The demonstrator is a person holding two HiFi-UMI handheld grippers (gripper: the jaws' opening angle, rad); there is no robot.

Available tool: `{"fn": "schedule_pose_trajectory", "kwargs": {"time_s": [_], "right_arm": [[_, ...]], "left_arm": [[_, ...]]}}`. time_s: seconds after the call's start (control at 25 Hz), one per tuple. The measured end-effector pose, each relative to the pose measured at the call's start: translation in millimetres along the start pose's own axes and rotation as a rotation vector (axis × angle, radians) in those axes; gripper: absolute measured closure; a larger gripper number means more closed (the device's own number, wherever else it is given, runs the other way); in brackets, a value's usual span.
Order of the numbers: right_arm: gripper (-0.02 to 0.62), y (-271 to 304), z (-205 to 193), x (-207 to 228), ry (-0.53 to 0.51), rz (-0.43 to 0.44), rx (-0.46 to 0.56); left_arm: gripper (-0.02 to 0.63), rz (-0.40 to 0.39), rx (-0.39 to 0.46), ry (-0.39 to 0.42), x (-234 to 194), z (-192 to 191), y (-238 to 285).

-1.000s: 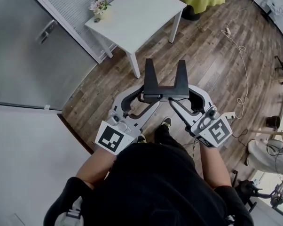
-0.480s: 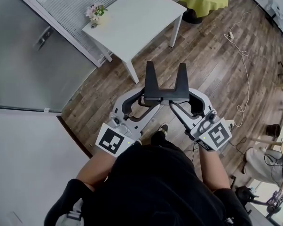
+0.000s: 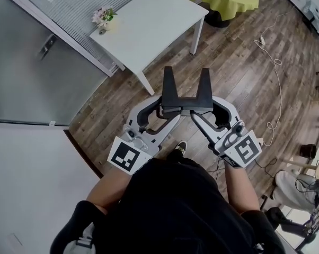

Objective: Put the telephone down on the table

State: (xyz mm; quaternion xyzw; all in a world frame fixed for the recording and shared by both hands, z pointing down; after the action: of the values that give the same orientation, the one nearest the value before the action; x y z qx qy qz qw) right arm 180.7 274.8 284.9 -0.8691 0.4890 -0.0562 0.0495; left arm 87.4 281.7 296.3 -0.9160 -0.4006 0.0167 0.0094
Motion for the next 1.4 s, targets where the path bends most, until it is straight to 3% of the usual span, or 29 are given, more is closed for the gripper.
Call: {"fn": "schedule_pose_trajectory", "kwargs": {"time_s": [0.68,1.4], "right_arm": [[0.376,-2,-7,55,-0.003,-0.033,-0.023],[0.377,90,-20,146,-0.015,-0.107,-0.064]], "left_arm": [[0.391,-0.034,-0.002,0.012,-16,-4,50],[0.391,-0.112,0.012,-0.015,-136,-10,115]]}}
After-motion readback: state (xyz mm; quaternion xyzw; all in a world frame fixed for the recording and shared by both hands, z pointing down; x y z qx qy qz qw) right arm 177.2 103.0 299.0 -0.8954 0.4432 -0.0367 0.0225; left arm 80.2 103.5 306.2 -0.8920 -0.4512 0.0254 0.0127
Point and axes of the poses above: the fingertips, and each gripper's own axes: y forward along the fingers, x to its right, z out of its top, the point moved 2 cm from there along -y, backward along the fingers, and after that the axes turned 3 degrees about -y, right-handed, at the moved point
